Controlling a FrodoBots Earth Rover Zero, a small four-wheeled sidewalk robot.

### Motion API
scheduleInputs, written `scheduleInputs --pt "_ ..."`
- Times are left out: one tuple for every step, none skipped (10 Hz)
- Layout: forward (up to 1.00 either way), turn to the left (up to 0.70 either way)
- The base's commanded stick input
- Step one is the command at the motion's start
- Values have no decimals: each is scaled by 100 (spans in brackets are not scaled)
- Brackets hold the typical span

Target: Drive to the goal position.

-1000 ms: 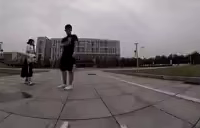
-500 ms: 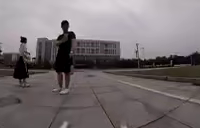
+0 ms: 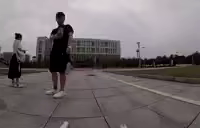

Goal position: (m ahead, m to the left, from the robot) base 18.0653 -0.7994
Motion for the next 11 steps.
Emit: scheduleInputs --pt "3 0" --pt "0 0" --pt "0 0" --pt "0 0" --pt "4 0" --pt "6 1" --pt "7 1" --pt "7 1" --pt "9 17" --pt "9 17" --pt "9 17"
